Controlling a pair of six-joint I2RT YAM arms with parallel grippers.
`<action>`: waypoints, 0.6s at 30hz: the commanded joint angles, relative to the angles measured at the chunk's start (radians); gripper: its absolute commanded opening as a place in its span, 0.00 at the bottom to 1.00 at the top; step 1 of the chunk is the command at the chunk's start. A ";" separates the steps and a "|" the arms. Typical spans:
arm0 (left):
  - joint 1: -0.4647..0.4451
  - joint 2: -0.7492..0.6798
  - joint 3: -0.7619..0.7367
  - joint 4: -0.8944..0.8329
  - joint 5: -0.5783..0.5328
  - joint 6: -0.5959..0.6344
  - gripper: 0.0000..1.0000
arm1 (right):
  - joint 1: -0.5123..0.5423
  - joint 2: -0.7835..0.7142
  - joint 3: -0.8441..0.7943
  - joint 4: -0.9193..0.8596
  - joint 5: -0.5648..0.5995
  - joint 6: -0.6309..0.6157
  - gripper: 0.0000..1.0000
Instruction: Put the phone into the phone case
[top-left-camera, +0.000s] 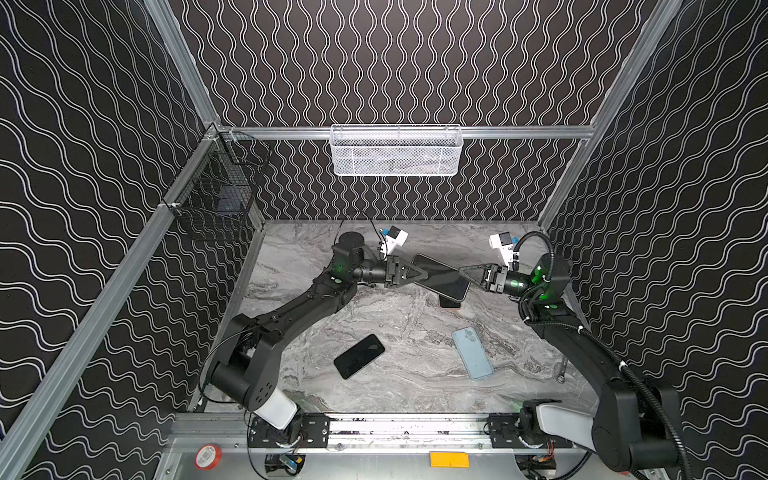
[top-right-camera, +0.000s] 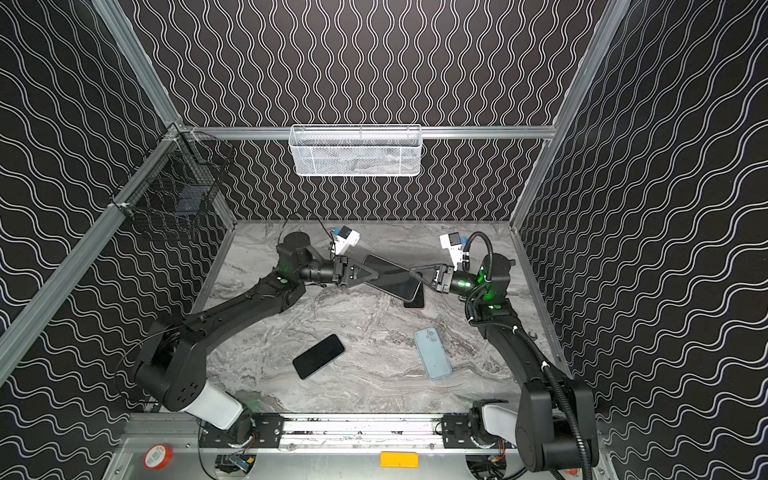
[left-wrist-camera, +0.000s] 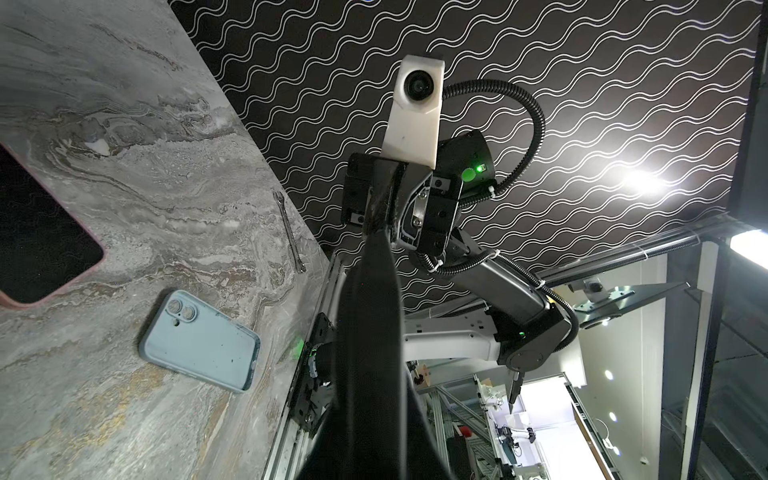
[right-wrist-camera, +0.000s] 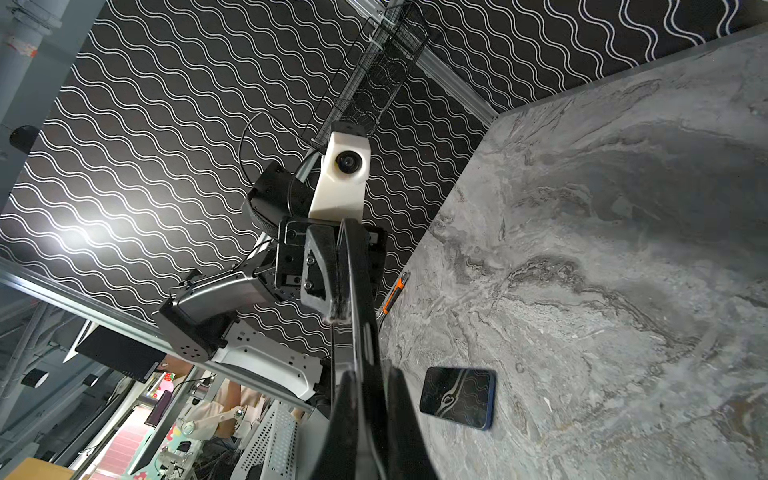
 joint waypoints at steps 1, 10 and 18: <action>-0.011 -0.002 0.019 0.035 -0.055 0.019 0.00 | 0.026 -0.022 0.023 -0.153 0.027 -0.124 0.00; 0.002 -0.047 0.018 -0.025 -0.041 0.076 0.00 | 0.019 -0.079 0.077 -0.378 0.125 -0.222 0.58; 0.009 -0.047 0.018 -0.002 -0.041 0.061 0.00 | 0.009 -0.094 0.010 -0.251 0.046 -0.106 0.52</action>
